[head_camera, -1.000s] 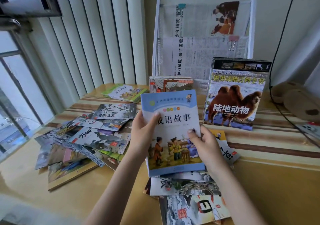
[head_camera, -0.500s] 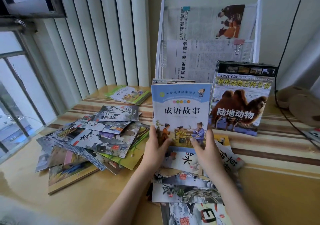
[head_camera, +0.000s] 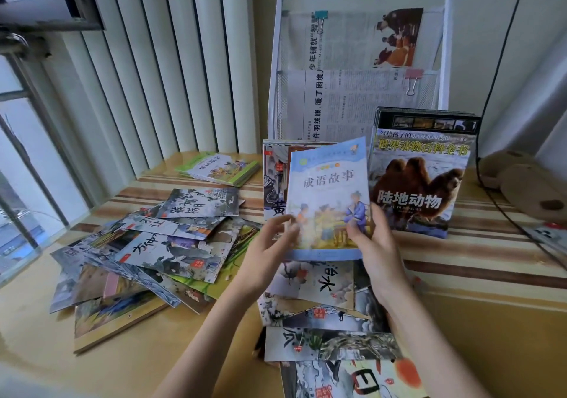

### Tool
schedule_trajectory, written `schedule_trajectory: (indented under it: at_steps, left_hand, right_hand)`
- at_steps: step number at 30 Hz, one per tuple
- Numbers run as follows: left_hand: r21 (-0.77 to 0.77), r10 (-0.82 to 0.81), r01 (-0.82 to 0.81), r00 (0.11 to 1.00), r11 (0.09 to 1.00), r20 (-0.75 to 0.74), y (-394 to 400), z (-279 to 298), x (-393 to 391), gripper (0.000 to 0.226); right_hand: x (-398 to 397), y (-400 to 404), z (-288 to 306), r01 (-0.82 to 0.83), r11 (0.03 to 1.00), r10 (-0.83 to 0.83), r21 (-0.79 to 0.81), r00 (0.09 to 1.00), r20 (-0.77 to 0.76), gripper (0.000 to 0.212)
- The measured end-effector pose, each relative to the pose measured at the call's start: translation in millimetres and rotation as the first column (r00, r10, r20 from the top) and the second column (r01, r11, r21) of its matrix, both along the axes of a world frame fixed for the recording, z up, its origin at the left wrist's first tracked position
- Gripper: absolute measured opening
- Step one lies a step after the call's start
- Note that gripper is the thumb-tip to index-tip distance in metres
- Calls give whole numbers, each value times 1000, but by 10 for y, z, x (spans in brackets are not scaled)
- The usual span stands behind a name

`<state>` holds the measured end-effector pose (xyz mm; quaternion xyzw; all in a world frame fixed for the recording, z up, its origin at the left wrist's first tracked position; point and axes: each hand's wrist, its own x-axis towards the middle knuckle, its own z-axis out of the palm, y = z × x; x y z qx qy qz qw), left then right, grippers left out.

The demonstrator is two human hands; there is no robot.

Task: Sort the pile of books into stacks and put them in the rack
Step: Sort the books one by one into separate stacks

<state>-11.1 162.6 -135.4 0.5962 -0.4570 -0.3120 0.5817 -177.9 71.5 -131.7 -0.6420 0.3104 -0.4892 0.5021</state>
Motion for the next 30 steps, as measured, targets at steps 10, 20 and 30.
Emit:
schedule_trajectory:
  at_steps: [10,20,30]
  left_hand:
    - [-70,519,-603,735,795,-437,99,255,1049,19]
    - [-8,598,-713,594,701,-537,-992,317,2489,36]
    - [269,523,-582,811,767,261,-1933,-268,2804,44]
  right_hand:
    - [1264,78,449,-338,938,280,-73,867,-411,63]
    - [2745,-276,271,-421,757,-28,-499,743,-669,68]
    - [3472,-1207,-342,-341,869,-66,-359,639,-767,65]
